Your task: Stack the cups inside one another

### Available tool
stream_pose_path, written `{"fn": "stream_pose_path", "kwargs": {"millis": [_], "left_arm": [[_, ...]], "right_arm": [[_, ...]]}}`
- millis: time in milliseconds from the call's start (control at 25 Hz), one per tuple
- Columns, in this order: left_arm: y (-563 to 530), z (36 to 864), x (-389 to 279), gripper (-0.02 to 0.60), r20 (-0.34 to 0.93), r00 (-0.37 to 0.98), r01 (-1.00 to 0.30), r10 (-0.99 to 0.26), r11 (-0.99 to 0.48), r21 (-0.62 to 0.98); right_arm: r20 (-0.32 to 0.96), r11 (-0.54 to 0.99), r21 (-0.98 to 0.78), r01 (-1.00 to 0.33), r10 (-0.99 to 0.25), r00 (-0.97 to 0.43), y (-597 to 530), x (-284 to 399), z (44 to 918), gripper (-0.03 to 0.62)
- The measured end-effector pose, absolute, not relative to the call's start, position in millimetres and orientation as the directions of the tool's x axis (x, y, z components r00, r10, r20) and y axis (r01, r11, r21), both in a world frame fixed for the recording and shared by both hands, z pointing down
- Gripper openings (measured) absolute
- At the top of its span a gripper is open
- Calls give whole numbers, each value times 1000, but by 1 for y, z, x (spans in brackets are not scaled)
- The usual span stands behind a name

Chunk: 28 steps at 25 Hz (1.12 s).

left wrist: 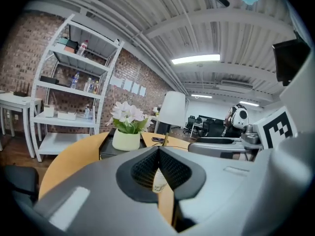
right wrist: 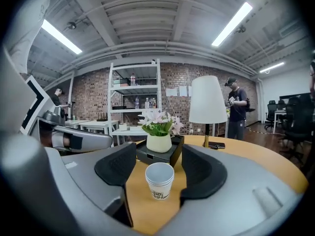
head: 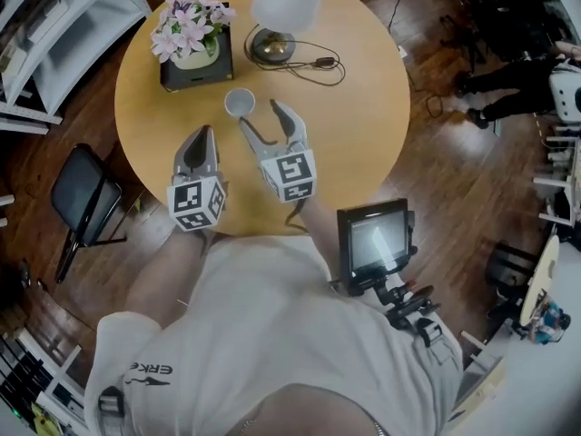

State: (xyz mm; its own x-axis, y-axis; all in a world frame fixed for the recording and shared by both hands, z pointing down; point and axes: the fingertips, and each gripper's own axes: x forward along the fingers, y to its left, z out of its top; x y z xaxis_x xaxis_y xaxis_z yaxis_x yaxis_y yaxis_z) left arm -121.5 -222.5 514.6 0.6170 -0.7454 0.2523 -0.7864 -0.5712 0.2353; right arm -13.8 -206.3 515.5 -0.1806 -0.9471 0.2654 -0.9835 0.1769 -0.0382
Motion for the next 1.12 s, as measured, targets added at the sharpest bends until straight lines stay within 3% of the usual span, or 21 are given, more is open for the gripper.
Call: {"fn": "stream_pose_path", "kwargs": {"millis": [440,1120], "left_arm": [[-190,483,-83,2,123,673,-738,-730,-652,174],[-90,446,-43,2,66,594,-804,-802,-591,62]], "right_arm": [[230,61,8,-998,-971,-58,-150,26,467,233],[115,114,-48,-992,-986,-118,-58,85,429,137]]}}
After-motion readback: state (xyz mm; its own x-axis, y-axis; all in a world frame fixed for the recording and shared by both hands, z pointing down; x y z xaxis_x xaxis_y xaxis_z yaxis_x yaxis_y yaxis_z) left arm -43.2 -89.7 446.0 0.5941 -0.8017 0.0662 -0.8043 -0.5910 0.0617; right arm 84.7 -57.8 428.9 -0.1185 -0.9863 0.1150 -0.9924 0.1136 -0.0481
